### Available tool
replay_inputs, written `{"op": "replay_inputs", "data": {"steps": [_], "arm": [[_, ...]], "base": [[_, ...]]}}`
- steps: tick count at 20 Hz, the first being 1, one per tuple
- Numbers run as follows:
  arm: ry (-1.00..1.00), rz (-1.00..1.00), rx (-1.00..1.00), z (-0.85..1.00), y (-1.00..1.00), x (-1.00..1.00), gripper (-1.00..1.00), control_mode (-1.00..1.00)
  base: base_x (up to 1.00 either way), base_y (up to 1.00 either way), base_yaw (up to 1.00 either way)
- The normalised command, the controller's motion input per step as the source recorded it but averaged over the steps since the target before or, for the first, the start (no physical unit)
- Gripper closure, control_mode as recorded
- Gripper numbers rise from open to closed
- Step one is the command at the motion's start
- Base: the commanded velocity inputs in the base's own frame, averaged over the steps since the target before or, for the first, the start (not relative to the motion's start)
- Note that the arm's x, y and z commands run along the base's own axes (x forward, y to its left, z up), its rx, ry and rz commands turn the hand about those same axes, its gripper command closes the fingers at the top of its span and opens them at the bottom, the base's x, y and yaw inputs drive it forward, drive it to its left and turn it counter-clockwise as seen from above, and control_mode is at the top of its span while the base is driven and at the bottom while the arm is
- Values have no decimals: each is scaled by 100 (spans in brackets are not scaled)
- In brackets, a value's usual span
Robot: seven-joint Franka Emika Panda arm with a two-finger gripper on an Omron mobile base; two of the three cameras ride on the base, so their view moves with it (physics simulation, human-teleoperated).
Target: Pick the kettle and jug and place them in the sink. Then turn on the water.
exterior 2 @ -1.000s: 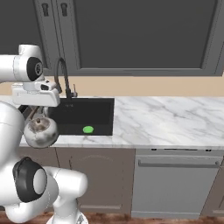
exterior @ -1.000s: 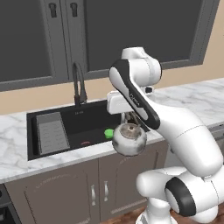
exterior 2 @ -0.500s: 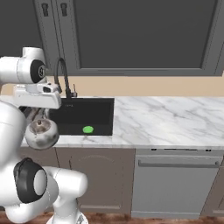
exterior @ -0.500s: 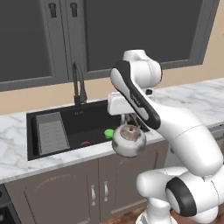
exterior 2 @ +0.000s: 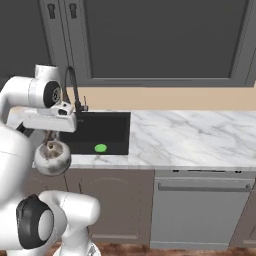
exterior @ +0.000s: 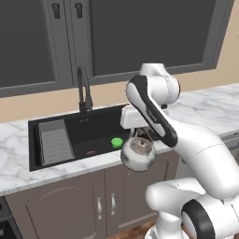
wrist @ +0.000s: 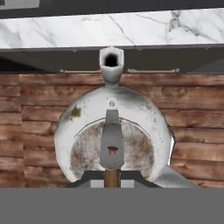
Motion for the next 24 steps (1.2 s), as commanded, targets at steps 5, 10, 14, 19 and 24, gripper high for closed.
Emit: {"op": "replay_inputs", "data": {"steps": [5, 10, 14, 19, 24], "arm": [[-26, 0, 0, 2, -9, 0, 100, -100], [-22, 0, 0, 0, 0, 11, 100, -100], [-10, 0, 0, 0, 13, 15, 100, -100], [-4, 0, -1, 2, 61, 66, 100, -100], [0, -6, -6, 12, 73, 59, 100, -100]], "base": [[0, 0, 0], [0, 0, 0], [0, 0, 0], [0, 0, 0], [0, 0, 0]]}}
